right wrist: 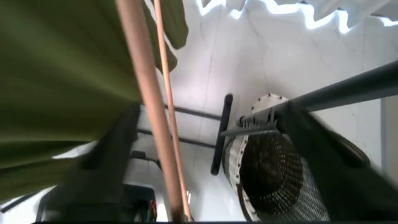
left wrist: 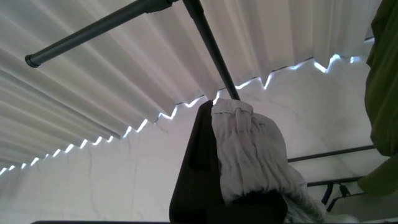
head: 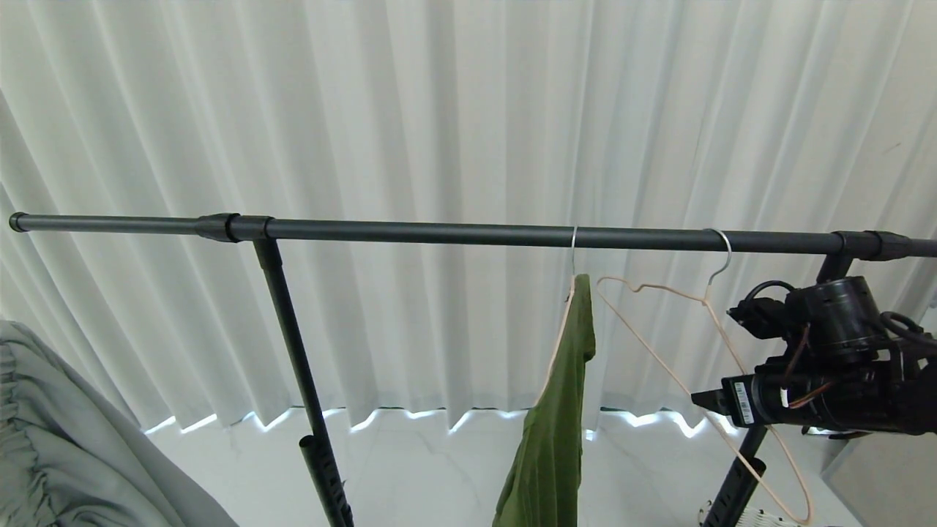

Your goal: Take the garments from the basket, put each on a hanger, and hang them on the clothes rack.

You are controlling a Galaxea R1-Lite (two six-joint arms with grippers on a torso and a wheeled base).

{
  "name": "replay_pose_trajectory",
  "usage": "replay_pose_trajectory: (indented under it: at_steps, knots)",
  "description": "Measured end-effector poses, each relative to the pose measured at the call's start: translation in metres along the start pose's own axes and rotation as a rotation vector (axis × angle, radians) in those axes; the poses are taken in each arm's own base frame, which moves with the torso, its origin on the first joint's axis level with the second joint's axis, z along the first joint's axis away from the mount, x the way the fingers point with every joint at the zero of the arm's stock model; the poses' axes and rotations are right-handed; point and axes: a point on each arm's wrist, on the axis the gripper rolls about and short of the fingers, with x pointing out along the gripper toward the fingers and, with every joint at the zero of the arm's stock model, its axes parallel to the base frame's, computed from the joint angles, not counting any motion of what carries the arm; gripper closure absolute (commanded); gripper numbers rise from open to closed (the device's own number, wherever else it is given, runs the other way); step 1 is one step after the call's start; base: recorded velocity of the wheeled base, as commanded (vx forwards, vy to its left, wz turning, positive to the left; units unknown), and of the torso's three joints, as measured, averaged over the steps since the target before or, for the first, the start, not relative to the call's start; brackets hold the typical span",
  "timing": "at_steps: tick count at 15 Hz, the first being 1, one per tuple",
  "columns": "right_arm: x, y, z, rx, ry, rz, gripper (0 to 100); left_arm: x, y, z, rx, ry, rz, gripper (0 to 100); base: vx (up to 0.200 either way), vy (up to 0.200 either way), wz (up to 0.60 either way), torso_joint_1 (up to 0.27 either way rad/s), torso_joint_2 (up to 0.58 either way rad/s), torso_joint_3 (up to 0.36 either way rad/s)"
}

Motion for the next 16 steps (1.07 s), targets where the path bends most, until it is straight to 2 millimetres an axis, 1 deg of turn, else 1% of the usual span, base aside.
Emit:
replay_pose_trajectory:
  at_steps: [4, 8, 13, 15, 16]
  knots:
    - [-0.004, 0.0, 0.0, 0.002, -0.015, 0.0, 100, 0.0, 0.0, 0.0, 0.0, 0.0, 0.0, 100, 0.0, 0.0, 0.0, 0.0, 0.0, 0.0]
    - [-0.022, -0.001, 0.0, 0.001, -0.059, 0.005, 100, 0.0, 0.001, -0.002, -0.001, 0.0, 0.0, 100, 0.0, 0.0, 0.0, 0.0, 0.0, 0.0]
    - [-0.056, -0.001, 0.004, 0.003, -0.169, 0.023, 100, -0.001, 0.002, -0.005, -0.001, 0.0, 0.0, 100, 0.0, 0.0, 0.0, 0.0, 0.0, 0.0]
    - [-0.069, -0.002, -0.001, -0.002, -0.19, 0.026, 100, 0.0, 0.001, -0.006, 0.004, 0.003, 0.003, 100, 0.0, 0.0, 0.0, 0.0, 0.0, 0.0]
    - [-0.076, -0.002, -0.006, -0.005, -0.197, 0.024, 100, 0.0, 0.0, -0.006, 0.008, 0.006, 0.004, 100, -0.2, 0.0, 0.0, 0.007, 0.01, 0.002]
